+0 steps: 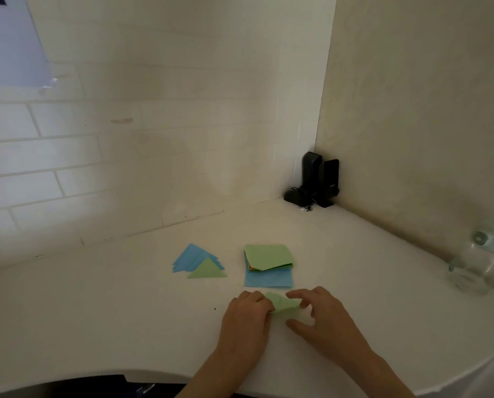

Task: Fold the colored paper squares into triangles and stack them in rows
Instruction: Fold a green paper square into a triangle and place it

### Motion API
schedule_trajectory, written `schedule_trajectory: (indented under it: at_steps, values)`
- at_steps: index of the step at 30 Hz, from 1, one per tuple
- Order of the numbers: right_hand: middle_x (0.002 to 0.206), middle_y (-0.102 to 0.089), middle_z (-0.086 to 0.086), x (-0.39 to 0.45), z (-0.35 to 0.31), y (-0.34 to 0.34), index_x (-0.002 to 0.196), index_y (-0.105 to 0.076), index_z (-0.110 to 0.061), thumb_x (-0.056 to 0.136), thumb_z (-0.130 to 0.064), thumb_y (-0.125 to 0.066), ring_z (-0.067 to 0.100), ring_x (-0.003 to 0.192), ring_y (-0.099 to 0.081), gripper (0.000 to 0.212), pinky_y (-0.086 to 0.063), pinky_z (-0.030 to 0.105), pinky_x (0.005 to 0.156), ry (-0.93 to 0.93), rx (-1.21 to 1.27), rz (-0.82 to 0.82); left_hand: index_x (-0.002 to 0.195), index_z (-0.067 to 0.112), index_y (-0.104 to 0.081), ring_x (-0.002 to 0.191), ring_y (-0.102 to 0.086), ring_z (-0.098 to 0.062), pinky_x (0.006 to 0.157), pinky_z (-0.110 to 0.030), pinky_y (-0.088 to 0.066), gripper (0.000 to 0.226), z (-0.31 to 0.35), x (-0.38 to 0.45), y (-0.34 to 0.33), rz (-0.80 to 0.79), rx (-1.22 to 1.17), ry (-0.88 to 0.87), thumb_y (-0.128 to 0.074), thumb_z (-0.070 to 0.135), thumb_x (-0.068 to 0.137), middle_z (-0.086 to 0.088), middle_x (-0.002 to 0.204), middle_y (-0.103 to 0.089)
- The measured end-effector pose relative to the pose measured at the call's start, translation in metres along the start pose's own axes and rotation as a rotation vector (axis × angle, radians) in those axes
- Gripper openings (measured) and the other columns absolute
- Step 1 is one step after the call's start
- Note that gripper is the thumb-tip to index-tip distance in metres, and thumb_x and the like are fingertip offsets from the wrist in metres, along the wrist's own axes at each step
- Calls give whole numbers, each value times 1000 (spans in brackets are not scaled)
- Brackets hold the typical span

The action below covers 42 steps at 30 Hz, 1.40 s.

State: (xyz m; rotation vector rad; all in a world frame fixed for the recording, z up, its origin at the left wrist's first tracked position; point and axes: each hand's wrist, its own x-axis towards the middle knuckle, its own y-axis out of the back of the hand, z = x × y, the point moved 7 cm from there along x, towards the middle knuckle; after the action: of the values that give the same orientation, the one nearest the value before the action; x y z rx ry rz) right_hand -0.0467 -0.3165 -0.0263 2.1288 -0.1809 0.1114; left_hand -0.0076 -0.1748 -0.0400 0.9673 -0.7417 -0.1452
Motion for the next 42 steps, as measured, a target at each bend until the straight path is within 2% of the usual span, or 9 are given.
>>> schedule_trajectory:
  at_steps: [6, 14, 17, 19, 22, 27, 29, 33, 42]
  values:
    - [87, -40, -15, 15, 2, -19, 100, -67, -44, 77, -45, -67, 8, 87, -49, 23, -44, 25, 81, -5, -31, -24, 72, 29, -66, 68, -51, -13, 55, -28, -41, 11, -24, 1, 8, -39, 5, 44, -62, 21, 67, 14, 74, -60]
    - [90, -54, -7, 20, 9, -18, 85, -73, -32, 79, -42, -67, 7, 84, -55, 13, -45, 26, 79, -57, 50, 62, 75, 26, -67, 75, -46, -12, 65, -30, -40, 8, -42, 3, 9, 9, -53, 123, -64, 33, 73, 11, 80, -62]
    - [90, -57, -6, 24, 10, -19, 77, -68, -38, 79, -44, -66, 8, 86, -57, 7, -45, 25, 81, -82, 62, 49, 75, 26, -65, 76, -48, -13, 66, -31, -42, 16, -42, 1, 7, 33, -62, 178, -60, 41, 74, 11, 78, -60]
    - [87, -55, -8, 26, 11, -21, 67, -57, -43, 78, -48, -65, 8, 84, -56, 15, -45, 27, 81, -101, 67, 54, 73, 27, -63, 76, -48, -14, 66, -31, -42, 22, -42, 1, 4, 38, -38, 206, -56, 48, 74, 10, 78, -57]
    - [85, -51, -12, 28, 14, -25, 67, -55, -40, 76, -54, -64, 7, 82, -55, 19, -45, 28, 81, -146, 38, 72, 69, 28, -56, 72, -44, -13, 62, -27, -35, 32, -38, 4, 2, 54, 47, 214, -45, 58, 74, 11, 73, -53]
    - [87, -49, -13, 30, 13, -27, 62, -44, -42, 73, -63, -61, 8, 85, -56, 30, -45, 30, 80, -160, -1, 108, 64, 30, -48, 66, -47, -14, 56, -27, -35, 34, -36, 8, -3, 82, 100, 236, -45, 64, 70, 12, 65, -50]
    - [89, -51, -12, 30, 12, -26, 63, -45, -41, 73, -65, -60, 9, 86, -56, 30, -44, 28, 79, -171, -19, 106, 68, 31, -45, 70, -47, -14, 60, -27, -34, 34, -38, 9, -3, 54, 69, 251, -45, 65, 71, 13, 69, -51]
    - [90, -50, -13, 30, 14, -26, 71, -49, -39, 71, -63, -63, 6, 86, -55, 27, -44, 27, 79, -181, -32, 103, 85, 32, -44, 84, -45, -9, 73, -24, -34, 26, -43, 12, -3, -19, -28, 309, -58, 54, 78, 15, 83, -52]
    - [87, -54, -14, 33, 19, -23, 81, -54, -35, 69, -46, -73, 3, 81, -53, 25, -43, 23, 68, -175, 95, 83, 81, 28, -53, 71, -51, -4, 67, -19, -42, 24, -57, 12, -1, -75, -324, 379, -74, 22, 71, 13, 72, -58]
